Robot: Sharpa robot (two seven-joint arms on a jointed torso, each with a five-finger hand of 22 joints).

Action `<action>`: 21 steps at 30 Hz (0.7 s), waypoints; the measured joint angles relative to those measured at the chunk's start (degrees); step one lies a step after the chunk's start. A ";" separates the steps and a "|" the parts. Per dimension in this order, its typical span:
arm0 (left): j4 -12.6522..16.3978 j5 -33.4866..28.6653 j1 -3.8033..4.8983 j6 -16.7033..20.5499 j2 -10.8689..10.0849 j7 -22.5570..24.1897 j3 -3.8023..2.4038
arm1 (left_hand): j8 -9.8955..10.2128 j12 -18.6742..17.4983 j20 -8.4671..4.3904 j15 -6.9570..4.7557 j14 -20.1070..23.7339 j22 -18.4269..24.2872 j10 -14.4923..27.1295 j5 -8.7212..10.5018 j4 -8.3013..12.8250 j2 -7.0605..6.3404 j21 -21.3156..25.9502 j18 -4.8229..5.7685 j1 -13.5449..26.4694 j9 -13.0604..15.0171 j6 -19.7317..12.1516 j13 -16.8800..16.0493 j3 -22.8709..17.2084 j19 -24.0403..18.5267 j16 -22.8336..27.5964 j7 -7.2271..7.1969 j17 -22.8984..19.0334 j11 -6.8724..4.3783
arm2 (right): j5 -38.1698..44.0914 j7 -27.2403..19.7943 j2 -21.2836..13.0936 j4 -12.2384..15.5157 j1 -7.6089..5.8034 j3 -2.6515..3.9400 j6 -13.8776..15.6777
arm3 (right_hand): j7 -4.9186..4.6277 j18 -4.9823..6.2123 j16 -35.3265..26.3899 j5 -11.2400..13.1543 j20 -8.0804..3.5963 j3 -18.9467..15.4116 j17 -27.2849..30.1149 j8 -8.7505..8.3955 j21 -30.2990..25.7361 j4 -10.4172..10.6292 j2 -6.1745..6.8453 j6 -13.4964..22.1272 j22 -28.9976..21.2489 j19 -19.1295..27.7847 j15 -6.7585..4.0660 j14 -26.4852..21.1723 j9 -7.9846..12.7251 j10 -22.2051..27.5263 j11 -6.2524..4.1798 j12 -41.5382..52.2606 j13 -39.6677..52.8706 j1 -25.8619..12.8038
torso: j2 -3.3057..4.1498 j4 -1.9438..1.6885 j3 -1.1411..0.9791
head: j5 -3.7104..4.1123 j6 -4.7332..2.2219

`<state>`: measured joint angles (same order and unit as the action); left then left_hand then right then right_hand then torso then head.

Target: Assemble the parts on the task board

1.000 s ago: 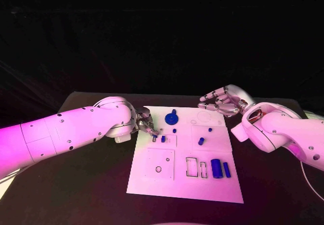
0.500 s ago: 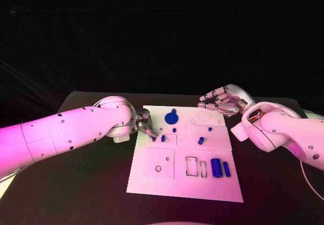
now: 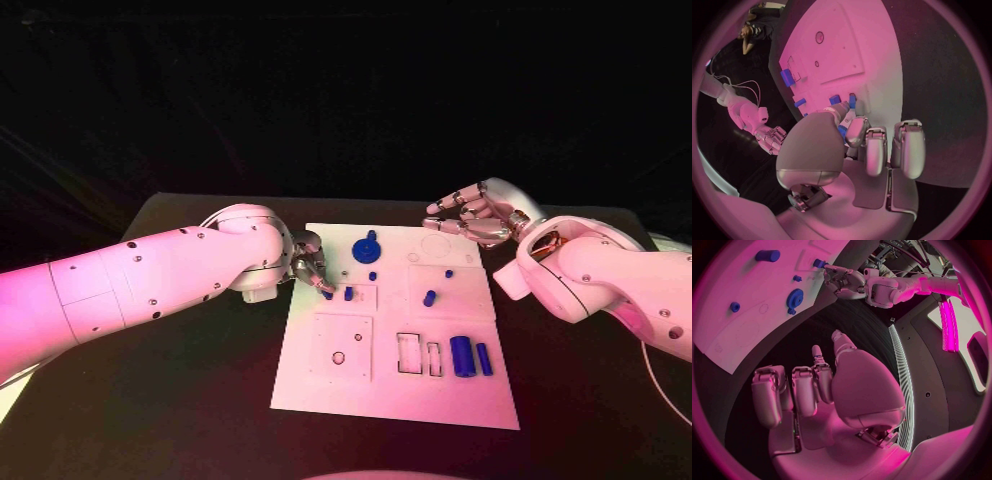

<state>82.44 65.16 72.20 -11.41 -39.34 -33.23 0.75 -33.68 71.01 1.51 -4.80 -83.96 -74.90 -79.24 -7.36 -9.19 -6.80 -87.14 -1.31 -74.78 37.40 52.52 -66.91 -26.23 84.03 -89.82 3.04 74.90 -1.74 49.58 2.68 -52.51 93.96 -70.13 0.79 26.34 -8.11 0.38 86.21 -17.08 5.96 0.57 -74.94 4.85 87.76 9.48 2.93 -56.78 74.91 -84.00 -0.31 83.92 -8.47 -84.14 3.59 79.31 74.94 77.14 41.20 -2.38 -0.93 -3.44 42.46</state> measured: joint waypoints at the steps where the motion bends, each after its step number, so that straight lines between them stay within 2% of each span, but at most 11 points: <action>1: 0.01 0.06 0.00 -0.03 0.00 0.00 0.00 | -0.01 0.00 0.00 0.00 0.00 0.00 0.00 0.00 0.03 0.00 0.00 0.00 0.00 0.00 0.00 0.00 -0.03 0.00 0.00 0.00 0.00 0.00 | 0.00 0.00 0.00 0.00 0.00 0.00 0.00 | 0.00 -0.01 0.00 0.00 0.00 0.00 0.00 0.00 0.00 0.00 0.00 0.00 0.00 0.00 0.00 0.00 0.00 0.00 0.00 0.00 0.00 0.00 | 0.00 0.00 0.00 | 0.00 0.07; 21: 0.22 0.80 0.00 -1.14 0.04 -0.12 -0.04 | -0.14 0.00 0.00 0.00 0.00 0.00 -0.20 -0.34 -0.03 -0.32 0.00 0.00 -0.28 -0.11 0.03 0.05 -0.28 0.00 0.00 0.03 0.04 0.20 | -0.03 -0.05 -0.08 0.09 0.03 0.00 -0.07 | 0.00 0.00 0.00 0.00 0.00 0.00 0.01 0.00 0.00 0.00 0.00 0.00 0.04 0.00 0.00 0.00 0.01 0.00 0.00 0.00 0.00 0.00 | -0.02 -0.01 -0.04 | -0.08 0.36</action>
<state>82.66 65.96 72.20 -12.54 -39.30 -33.35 0.71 -33.82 71.01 1.51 -4.80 -83.96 -74.90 -79.44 -7.70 -9.22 -7.12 -87.14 -1.31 -75.06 37.29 52.55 -66.86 -26.51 84.03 -89.82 3.07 74.95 -1.53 49.55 2.63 -52.60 94.05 -70.10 0.79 26.27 -8.11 0.38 86.21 -17.08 5.96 0.57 -74.93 4.85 87.76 9.48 2.93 -56.78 74.95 -84.00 -0.31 83.92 -8.46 -84.14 3.59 79.31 74.94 77.14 41.18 -2.39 -0.98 -3.53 42.81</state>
